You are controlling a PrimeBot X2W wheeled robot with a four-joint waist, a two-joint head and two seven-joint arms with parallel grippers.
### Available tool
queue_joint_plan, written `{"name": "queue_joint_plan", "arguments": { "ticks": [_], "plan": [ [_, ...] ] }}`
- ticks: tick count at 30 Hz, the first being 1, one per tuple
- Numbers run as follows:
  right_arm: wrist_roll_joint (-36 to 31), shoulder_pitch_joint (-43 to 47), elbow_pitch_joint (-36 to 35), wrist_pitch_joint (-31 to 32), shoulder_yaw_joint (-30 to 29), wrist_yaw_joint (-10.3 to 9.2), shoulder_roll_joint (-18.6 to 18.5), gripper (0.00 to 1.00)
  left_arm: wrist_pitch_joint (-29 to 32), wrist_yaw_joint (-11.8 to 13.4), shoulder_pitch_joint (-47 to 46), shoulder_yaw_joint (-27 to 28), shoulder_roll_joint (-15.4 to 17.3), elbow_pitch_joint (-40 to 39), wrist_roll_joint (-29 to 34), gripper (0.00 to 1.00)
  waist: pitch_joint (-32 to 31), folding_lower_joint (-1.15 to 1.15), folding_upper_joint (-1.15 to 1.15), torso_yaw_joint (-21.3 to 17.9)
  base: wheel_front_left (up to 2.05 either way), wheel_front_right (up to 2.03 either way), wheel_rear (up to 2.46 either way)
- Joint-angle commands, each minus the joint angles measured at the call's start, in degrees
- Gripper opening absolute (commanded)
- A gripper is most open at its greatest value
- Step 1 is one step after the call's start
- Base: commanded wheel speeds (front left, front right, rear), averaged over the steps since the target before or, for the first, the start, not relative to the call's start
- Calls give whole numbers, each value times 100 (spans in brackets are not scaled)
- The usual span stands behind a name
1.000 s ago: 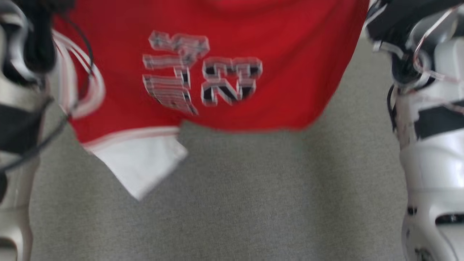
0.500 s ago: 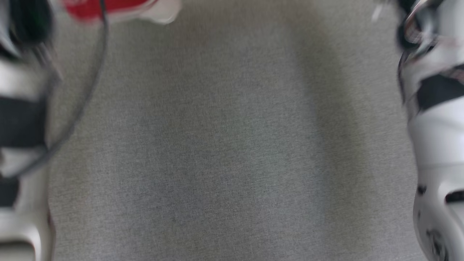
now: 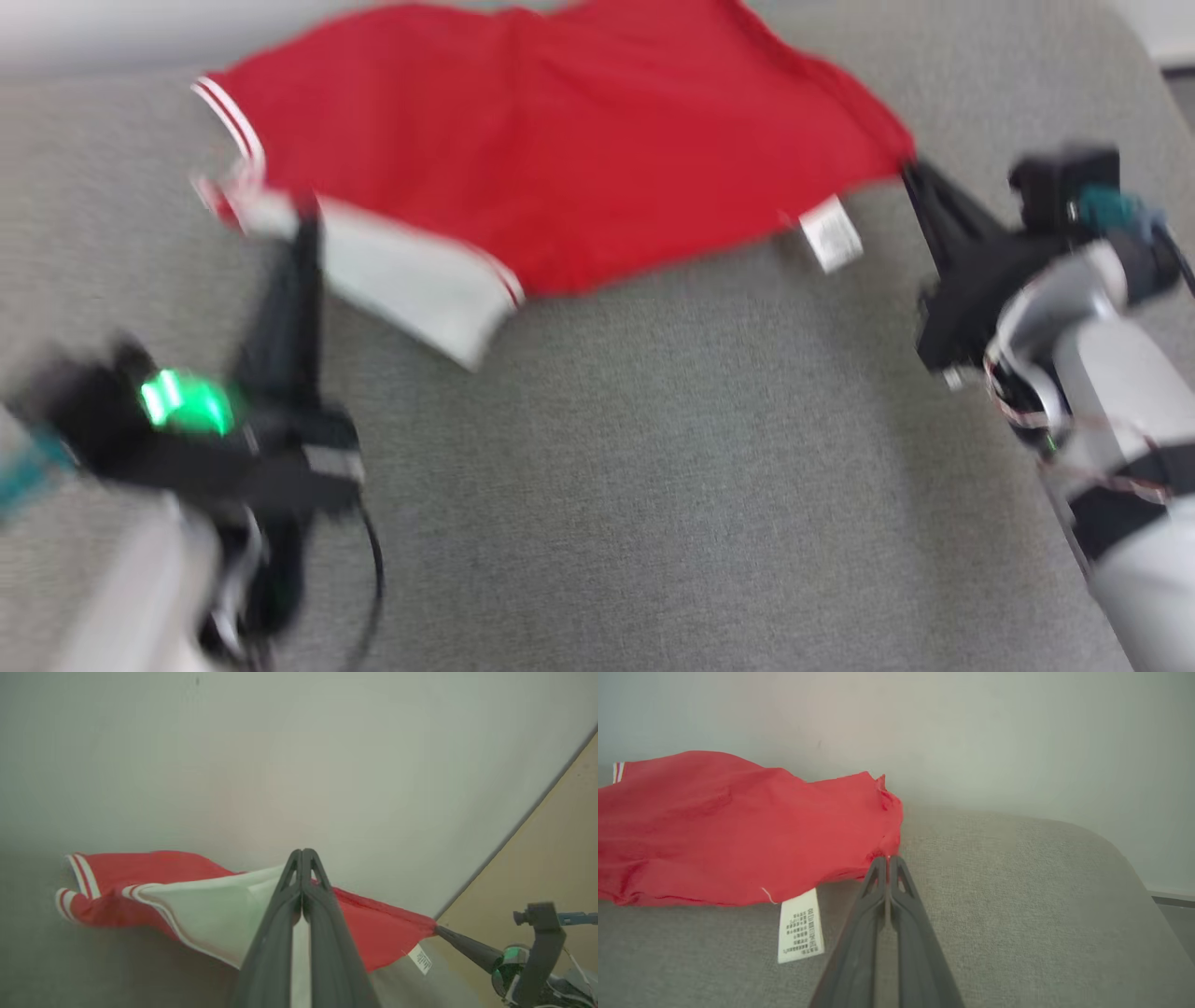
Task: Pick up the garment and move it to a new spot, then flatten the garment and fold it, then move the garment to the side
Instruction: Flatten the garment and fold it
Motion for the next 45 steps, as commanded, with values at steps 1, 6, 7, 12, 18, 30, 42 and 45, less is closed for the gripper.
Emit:
{"name": "queue_joint_plan", "arguments": {
  "ticks": [1, 6, 7, 12, 18, 30, 42, 45],
  "plan": [
    [33, 298, -194, 148, -70, 8, -112, 0, 77, 117, 403, -77, 15, -77, 6, 0, -439, 1, 0, 200, 0, 0, 0],
    [-50, 1414, -825, 812, -460, 8, -268, 0, 236, 514, 1712, -216, -175, -79, -387, 0, -998, 1, 0, 304, 0, 0, 0],
    [-95, 1623, -958, 923, -579, 7, -276, 0, 253, 578, 1903, -279, -150, -53, -353, 0, -1081, 1, 0, 320, 0, 0, 0],
    [-293, 2847, -1603, 1298, -1256, 7, 4, 0, 253, 885, 2809, -364, -444, 69, -723, 0, -1575, 1, 0, 451, 0, 0, 0],
    [-421, 4019, -2369, 1582, -1976, 7, 519, 0, 413, 973, 3751, -143, -830, -60, -1667, 0, -1979, 1, 0, 513, 0, 0, 0],
    [-1127, 5010, -2791, 1774, -2812, 7, 1186, 0, 1910, 1333, 5071, -187, -421, -1077, -3131, 0, -2163, 1, 0, 647, 0, 0, 0],
    [-1070, 5060, -3151, 1872, -3038, 7, 1568, 0, 1658, 1403, 4402, -62, -600, -1163, -2884, 0, -2203, 1, 0, 780, 0, 0, 0],
    [-1060, 4931, -3170, 1797, -3019, 7, 1584, 0, 1569, 1435, 3900, -129, -785, -952, -2705, 0, -2185, 1, 0, 789, 0, 0, 0]
  ]
}}
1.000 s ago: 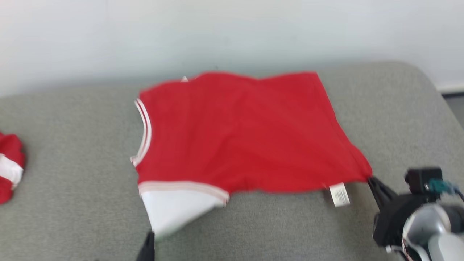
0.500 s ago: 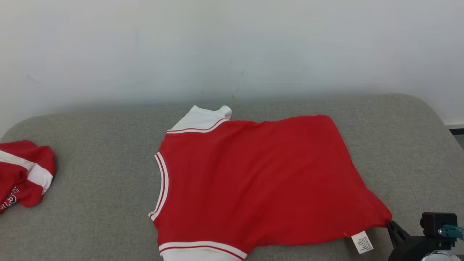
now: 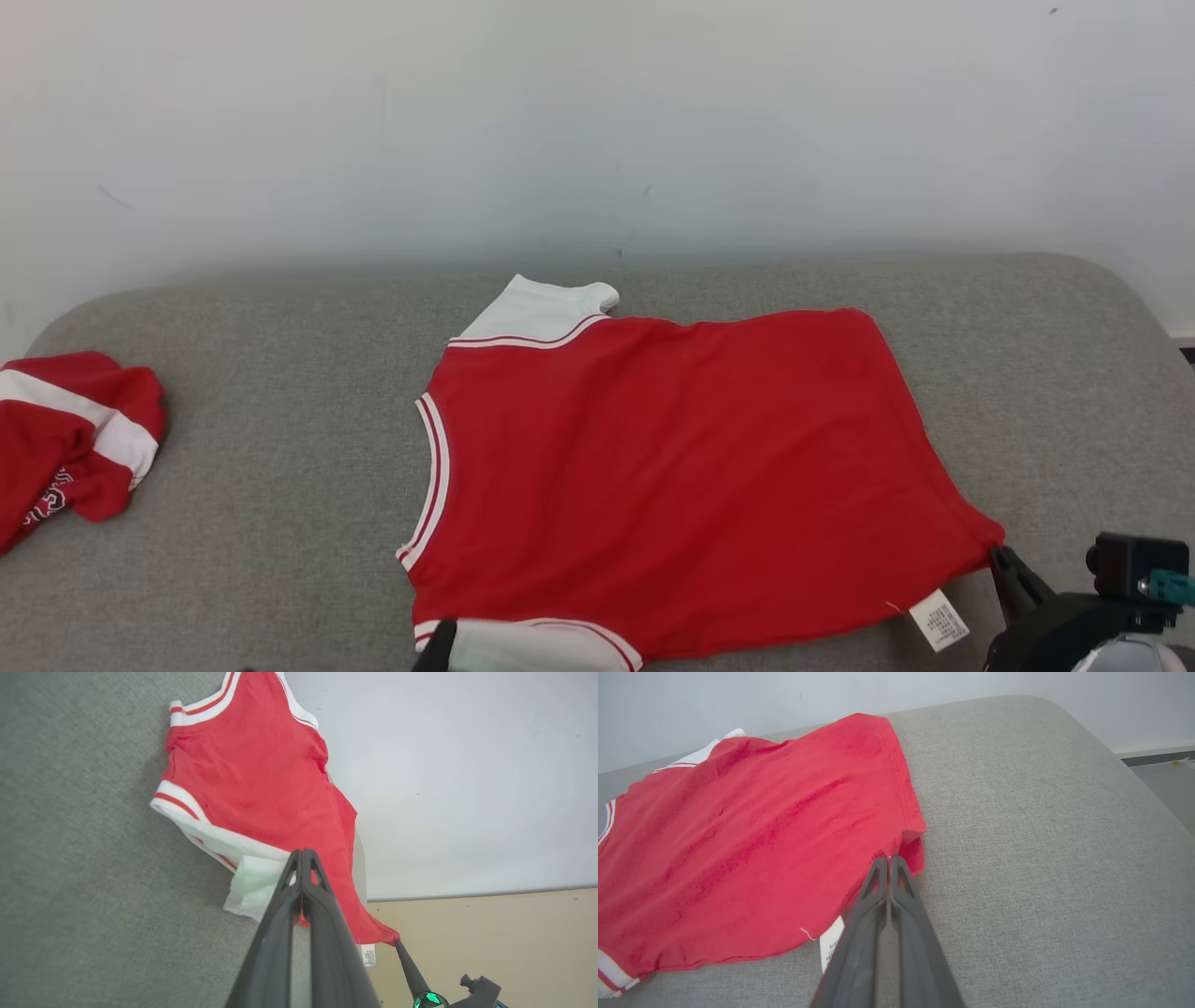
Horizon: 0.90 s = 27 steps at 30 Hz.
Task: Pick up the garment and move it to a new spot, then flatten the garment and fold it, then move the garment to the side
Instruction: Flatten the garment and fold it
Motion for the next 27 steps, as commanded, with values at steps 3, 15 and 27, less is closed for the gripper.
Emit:
{"name": "queue_joint_plan", "arguments": {
  "ticks": [3, 15, 27],
  "plan": [
    [21, -195, 97, -141, 51, 7, -15, 0, -165, -6, -463, -21, -146, 293, 211, 0, 48, 0, 0, -11, 0, 0, 0],
    [-458, -952, 618, -766, -110, 6, 139, 0, -911, 47, -1930, -251, -328, 1479, 1411, 0, 624, 0, 0, -21, 0, 0, 0],
    [-818, -2082, 1627, -1470, -329, 6, 235, 0, -1611, -180, -3135, -113, -559, 2506, 2074, 0, 1232, 0, 0, -190, 0, 0, 0]
  ]
}}
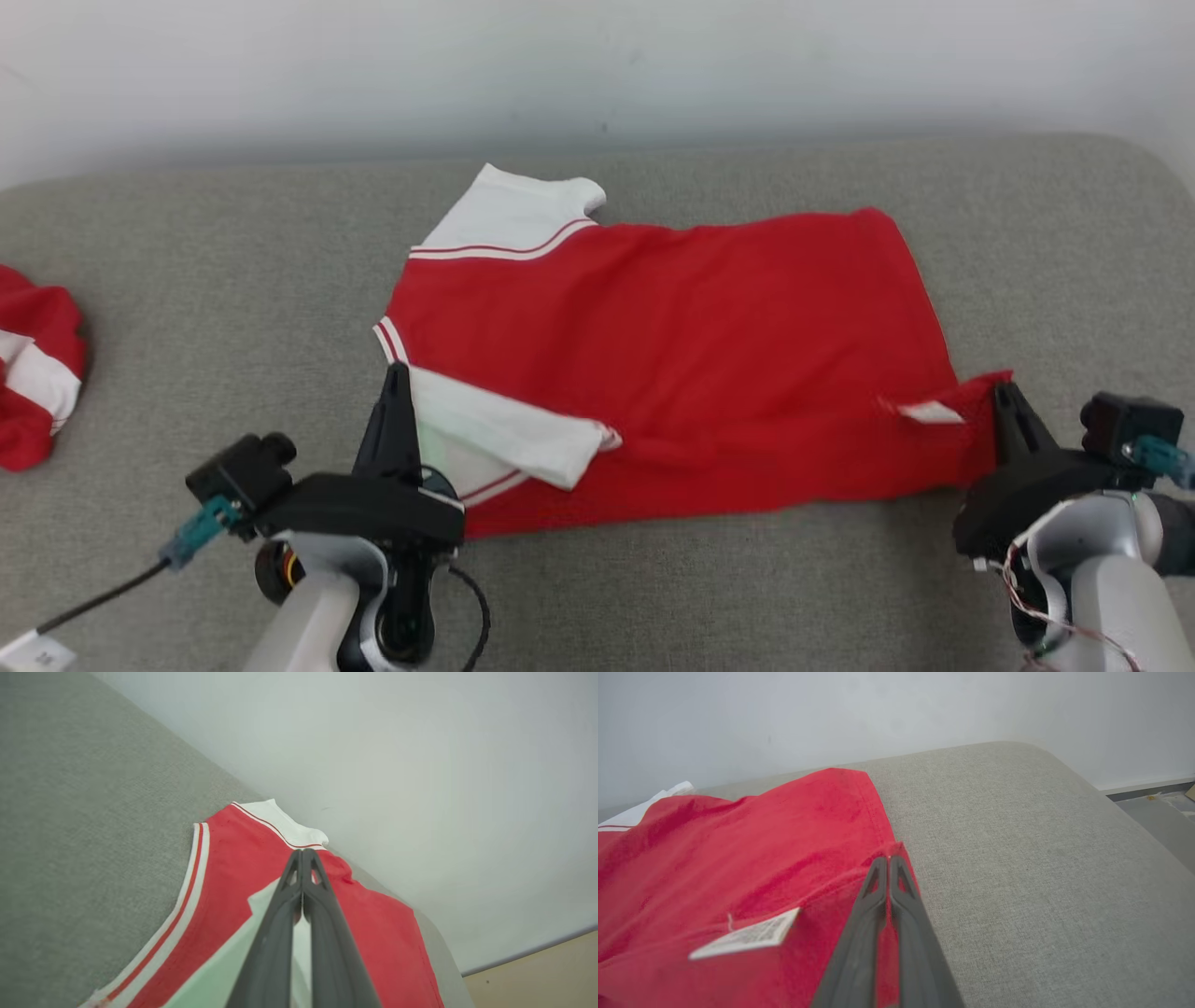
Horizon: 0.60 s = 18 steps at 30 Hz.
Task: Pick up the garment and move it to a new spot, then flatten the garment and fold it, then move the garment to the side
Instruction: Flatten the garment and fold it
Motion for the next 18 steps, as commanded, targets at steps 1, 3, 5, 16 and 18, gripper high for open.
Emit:
{"name": "queue_joint_plan", "arguments": {
  "ticks": [1, 3, 5, 16, 18],
  "plan": [
    [-47, -144, 102, -70, 4, 7, 24, 0, -42, -48, -138, 32, -6, 67, 102, 0, 165, -1, -1, -94, 0, 0, 0],
    [-97, -345, 286, -155, 45, 8, 25, 0, -65, -94, -283, 57, -14, 174, 149, 0, 254, -1, -1, -127, 0, 0, 0],
    [-145, -508, 468, -208, 93, 7, 28, 0, -83, -134, -407, 75, -19, 265, 173, 0, 335, -1, -1, -144, 0, 0, 0],
    [-387, -843, 1161, -427, -150, 8, 31, 0, -136, -337, -800, 64, -71, 567, 395, 0, 497, -1, -1, -102, 0, 0, 0],
    [-431, -889, 1259, -472, -213, 8, 31, 0, -136, -360, -878, 20, -81, 623, 457, 0, 503, -1, -1, -104, 0, 0, 0]
  ]
}}
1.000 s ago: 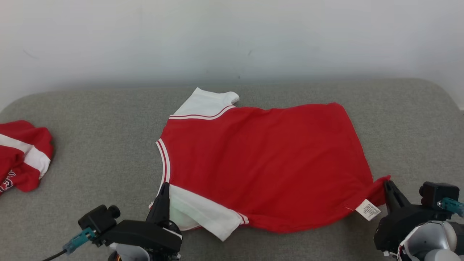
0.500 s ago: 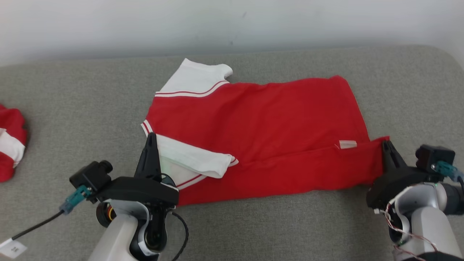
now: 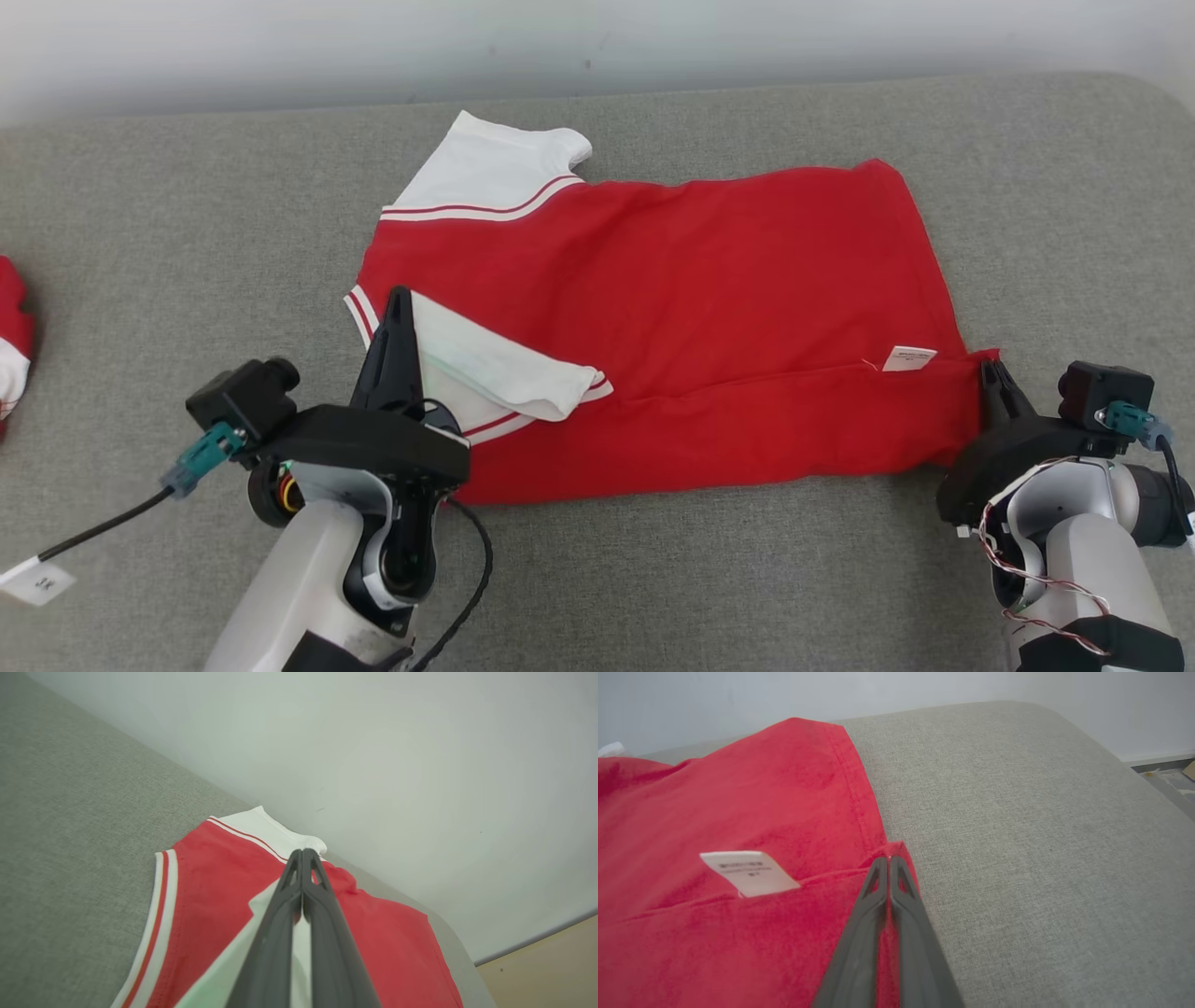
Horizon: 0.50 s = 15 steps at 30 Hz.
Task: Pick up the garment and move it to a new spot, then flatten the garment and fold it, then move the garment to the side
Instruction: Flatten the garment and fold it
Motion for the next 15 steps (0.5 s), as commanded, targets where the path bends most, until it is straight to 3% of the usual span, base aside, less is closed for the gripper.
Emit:
{"name": "queue_joint_plan", "arguments": {
  "ticks": [1, 12, 13, 14, 15],
  "plan": [
    [-44, -73, 64, -47, -42, 6, 11, 0, -35, -35, -111, -9, -23, 25, 71, 0, 3, -1, -1, -7, 0, 0, 0],
    [-12, -312, 452, -363, -46, 7, 14, 0, -30, -54, -378, 8, -13, 311, 196, 0, 10, -1, -1, -128, 0, 0, 0],
    [-2, -336, 478, -413, 0, 7, 14, 18, -21, -28, -366, 8, -9, 353, 195, 0, 9, -1, -1, -128, 0, 0, 0],
    [79, -357, 524, -439, 38, 7, 14, 100, -24, -12, -366, 18, 6, 385, 223, 0, 3, -1, -1, -125, 0, 0, 0],
    [78, -368, 536, -498, 86, 7, 14, 100, -31, -6, -370, 23, 28, 405, 281, 24, -5, -1, -1, -120, 0, 0, 0]
  ]
}}
